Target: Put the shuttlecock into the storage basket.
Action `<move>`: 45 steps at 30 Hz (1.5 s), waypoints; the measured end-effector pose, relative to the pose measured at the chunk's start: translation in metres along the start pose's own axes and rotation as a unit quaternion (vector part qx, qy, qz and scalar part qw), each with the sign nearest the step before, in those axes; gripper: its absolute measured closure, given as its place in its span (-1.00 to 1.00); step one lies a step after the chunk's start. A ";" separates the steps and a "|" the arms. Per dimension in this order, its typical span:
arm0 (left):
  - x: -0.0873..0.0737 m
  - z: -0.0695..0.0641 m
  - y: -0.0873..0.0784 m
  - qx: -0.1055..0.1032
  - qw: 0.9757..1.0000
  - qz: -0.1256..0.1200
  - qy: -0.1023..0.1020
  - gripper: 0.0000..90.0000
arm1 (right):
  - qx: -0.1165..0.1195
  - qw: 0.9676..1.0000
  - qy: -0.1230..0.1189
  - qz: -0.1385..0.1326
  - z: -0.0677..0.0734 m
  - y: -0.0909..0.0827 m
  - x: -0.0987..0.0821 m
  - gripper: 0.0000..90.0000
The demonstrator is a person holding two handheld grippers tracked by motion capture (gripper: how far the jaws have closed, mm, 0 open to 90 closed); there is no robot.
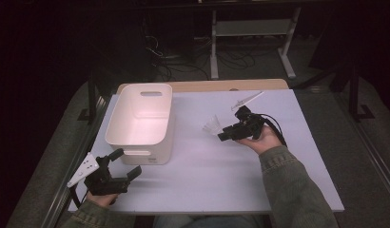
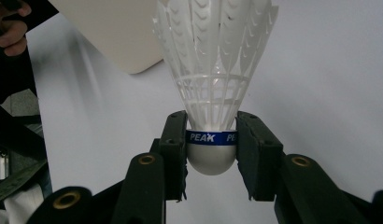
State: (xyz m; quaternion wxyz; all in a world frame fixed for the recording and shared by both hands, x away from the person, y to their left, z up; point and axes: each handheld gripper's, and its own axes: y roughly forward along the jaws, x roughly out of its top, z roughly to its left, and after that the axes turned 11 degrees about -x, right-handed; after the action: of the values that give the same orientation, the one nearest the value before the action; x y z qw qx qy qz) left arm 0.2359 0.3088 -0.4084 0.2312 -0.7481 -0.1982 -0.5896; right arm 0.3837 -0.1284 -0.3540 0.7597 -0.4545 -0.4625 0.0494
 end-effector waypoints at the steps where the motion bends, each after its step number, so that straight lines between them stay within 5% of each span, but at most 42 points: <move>1: 0.000 0.000 0.000 0.000 1.000 0.000 0.000 -1.00 | 0.001 1.000 -0.003 -0.001 0.001 0.000 0.001 0.41; 27: 0.000 0.000 0.000 -0.002 1.000 -0.001 0.000 -1.00 | 0.019 0.999 -0.040 0.001 0.027 0.009 0.031 0.41; 45: 0.000 0.000 0.000 -0.002 1.000 -0.003 0.000 -1.00 | 0.025 0.999 -0.044 -0.005 0.041 0.005 0.055 0.41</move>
State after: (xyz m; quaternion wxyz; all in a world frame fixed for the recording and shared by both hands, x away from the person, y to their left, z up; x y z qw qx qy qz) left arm 0.2358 0.3085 -0.4081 0.2282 -0.7479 -0.1991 -0.5907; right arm 0.3863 -0.0715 -0.3151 0.7496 -0.4306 -0.4968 0.0768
